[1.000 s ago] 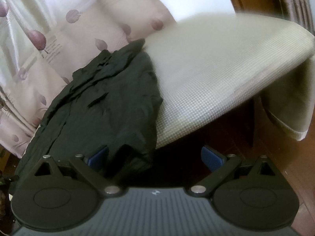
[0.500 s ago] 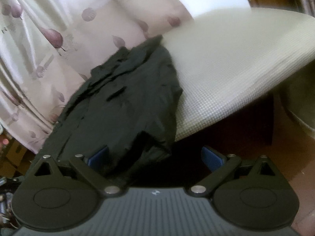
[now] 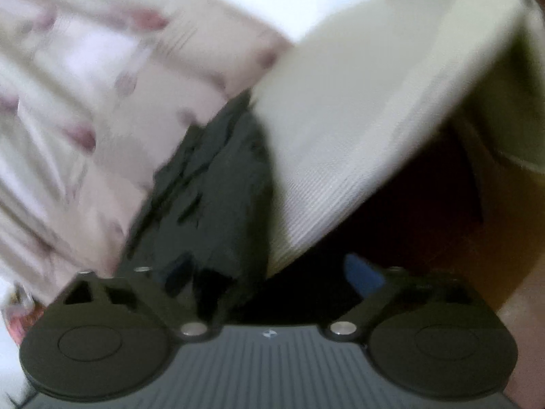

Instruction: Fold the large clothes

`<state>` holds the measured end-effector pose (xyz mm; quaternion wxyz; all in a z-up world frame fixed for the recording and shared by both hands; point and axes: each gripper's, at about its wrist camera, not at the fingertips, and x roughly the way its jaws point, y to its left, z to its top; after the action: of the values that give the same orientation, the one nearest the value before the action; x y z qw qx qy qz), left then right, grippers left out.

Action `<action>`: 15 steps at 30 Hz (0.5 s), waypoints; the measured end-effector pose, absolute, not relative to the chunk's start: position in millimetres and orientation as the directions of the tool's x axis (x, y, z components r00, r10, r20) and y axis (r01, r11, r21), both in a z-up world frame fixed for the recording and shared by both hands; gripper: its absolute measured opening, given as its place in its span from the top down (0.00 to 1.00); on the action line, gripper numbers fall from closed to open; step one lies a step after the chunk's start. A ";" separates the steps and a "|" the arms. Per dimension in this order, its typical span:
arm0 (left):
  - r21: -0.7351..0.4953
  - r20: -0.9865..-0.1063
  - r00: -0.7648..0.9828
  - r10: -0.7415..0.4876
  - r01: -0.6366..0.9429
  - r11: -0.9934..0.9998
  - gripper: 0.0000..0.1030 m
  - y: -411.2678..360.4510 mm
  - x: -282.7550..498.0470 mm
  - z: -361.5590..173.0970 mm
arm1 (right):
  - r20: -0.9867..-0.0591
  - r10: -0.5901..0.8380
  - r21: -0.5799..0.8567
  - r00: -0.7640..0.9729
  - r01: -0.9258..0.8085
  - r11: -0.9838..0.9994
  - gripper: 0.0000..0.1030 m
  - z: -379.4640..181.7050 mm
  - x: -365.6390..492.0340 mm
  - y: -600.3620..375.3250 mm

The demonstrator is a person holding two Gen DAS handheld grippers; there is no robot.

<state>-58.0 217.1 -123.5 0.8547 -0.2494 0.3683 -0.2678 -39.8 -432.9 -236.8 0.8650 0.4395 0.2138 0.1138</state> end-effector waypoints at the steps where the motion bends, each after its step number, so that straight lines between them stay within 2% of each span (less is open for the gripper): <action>1: -0.594 -0.508 0.584 -0.633 0.294 0.748 0.12 210.6 -58.8 -121.3 | -0.252 0.402 0.834 0.880 -0.014 0.552 0.03 -239.2 -38.0 -436.4; 3: -0.547 -0.526 0.588 -0.614 0.319 0.774 0.14 201.3 -60.0 -118.7 | -0.241 0.440 0.863 0.865 -0.016 0.505 0.03 -242.8 -32.1 -440.1; 5: -0.522 -0.534 0.603 -0.592 0.316 0.793 0.24 199.4 -62.6 -117.1 | -0.244 0.457 0.865 0.855 -0.021 0.502 0.04 -244.9 -26.1 -438.7; 6: -0.510 -0.542 0.607 -0.581 0.311 0.802 0.58 199.6 -62.6 -116.6 | -0.248 0.462 0.858 0.852 -0.028 0.512 0.14 -245.2 -23.9 -435.7; 7: -0.499 -0.562 0.605 -0.563 0.295 0.815 0.73 200.2 -60.6 -117.9 | -0.264 0.463 0.844 0.846 -0.029 0.536 0.53 -244.9 -20.8 -431.6; 8: -0.500 -0.567 0.610 -0.554 0.279 0.820 0.74 201.5 -60.0 -119.2 | -0.293 0.474 0.828 0.830 -0.028 0.560 0.71 -244.9 -16.8 -426.6; 10: -0.483 -0.550 0.627 -0.552 0.300 0.823 0.81 199.6 -64.8 -117.0 | -0.304 0.481 0.833 0.822 -0.015 0.552 0.79 -245.5 -13.1 -421.4; 12: -0.477 -0.543 0.640 -0.544 0.298 0.827 0.83 197.4 -69.5 -112.7 | -0.302 0.466 0.810 0.832 -0.034 0.585 0.82 -237.9 -19.2 -418.8; 15: -0.551 -0.472 0.663 -0.581 0.293 0.782 0.83 207.8 -76.6 -101.4 | -0.241 0.484 0.848 0.841 -0.060 0.526 0.87 -231.1 -27.2 -426.6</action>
<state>-76.6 207.8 -101.4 0.8851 -0.2196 0.3279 -0.2467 -27.2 -426.6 -231.1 0.8424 0.4593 0.2309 0.1616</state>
